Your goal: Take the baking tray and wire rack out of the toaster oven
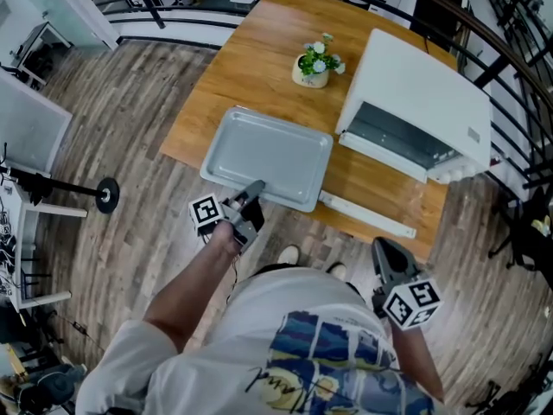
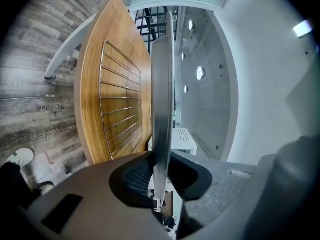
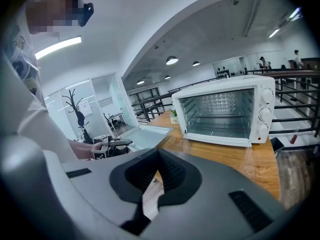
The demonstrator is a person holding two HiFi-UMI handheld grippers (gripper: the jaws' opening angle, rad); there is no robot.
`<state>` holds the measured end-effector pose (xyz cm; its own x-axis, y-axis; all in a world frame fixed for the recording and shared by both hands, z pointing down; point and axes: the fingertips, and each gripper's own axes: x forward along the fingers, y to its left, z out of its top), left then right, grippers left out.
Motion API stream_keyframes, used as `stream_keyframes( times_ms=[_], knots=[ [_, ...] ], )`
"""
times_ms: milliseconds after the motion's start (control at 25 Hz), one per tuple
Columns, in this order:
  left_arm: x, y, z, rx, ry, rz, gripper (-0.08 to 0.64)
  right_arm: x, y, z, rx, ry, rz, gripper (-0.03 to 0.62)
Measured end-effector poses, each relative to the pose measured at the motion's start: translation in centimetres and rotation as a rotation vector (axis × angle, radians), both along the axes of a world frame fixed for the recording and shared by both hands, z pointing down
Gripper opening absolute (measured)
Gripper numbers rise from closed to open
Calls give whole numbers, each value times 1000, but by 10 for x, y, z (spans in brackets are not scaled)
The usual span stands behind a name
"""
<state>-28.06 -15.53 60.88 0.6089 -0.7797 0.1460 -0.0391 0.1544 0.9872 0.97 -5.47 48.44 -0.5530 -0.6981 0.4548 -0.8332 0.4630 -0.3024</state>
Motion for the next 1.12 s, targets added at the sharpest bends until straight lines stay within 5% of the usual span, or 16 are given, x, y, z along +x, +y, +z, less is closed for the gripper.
stream_keyframes(
  times_ms=[1120],
  knots=[
    [-47,-33,73,-81,-55,40,75,-35,21,14,-31,18,98,2]
  ],
)
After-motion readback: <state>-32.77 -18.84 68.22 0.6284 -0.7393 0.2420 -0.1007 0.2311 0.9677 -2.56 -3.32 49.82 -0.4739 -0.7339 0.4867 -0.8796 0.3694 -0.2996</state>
